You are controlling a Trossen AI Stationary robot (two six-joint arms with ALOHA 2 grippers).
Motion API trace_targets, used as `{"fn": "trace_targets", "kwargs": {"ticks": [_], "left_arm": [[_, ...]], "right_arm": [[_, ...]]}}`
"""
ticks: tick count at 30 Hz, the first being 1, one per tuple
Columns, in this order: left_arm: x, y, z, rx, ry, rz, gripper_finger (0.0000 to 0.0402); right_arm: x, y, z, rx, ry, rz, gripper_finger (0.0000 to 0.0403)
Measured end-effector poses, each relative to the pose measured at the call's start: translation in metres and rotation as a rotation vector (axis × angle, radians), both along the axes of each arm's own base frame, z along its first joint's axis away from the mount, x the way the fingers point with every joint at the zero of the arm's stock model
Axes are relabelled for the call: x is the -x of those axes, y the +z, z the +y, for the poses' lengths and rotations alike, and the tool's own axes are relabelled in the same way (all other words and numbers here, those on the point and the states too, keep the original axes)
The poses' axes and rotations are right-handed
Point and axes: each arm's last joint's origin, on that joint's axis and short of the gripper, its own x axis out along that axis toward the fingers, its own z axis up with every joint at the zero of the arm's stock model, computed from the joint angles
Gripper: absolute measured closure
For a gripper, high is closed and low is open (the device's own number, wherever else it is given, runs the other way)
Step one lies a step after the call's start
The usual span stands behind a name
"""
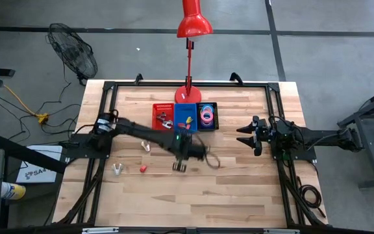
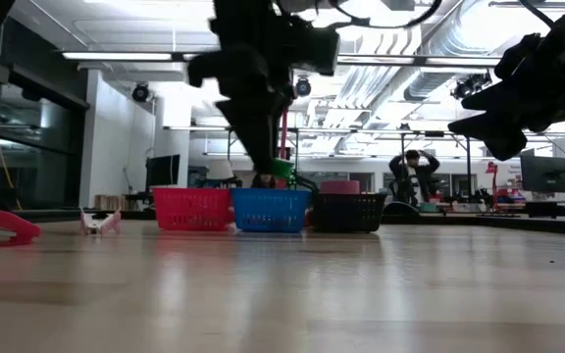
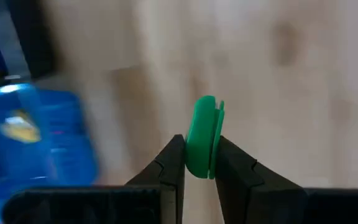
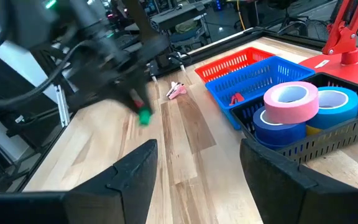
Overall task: Pick and place Stapler, Stapler remover, tape
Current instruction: Put the green stapler into the blue basket
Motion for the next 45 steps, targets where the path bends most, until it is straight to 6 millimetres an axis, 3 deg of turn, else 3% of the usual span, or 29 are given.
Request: {"fn": "trace_targets", "kwargs": {"ticks": [8, 14, 26, 31, 43, 45], "left_arm": [[-0.007, 0.002, 0.072, -0.033, 0.050, 0.021, 0.0348], [-0.005, 0.002, 0.110, -0.045, 0.057, 0.036, 0.0348], [0.000, 0.002, 0.151, -0.051, 0.038, 0.059, 0.0348], [-0.005, -0.011, 0.164, 0.020, 0.048, 0.046, 0.0348], [0.000, -0.019, 0.194, 0.074, 0.218, 0.028, 0.0348], [0.002, -0.020, 0.199, 0.077, 0.250, 0.027, 0.0332]], "right_arm": [[0.000, 0.000, 0.000, 0.000, 0.000, 0.000, 0.0182], [0.000, 0.000, 0.000, 0.000, 0.000, 0.000, 0.0182], [0.000, 0.000, 0.000, 0.000, 0.000, 0.000, 0.0182], [0.000, 0.000, 0.000, 0.000, 0.000, 0.000, 0.0182], [0.000, 0.000, 0.000, 0.000, 0.001, 0.000, 0.0182], [0.000, 0.000, 0.000, 0.000, 0.000, 0.000, 0.0182]]}}
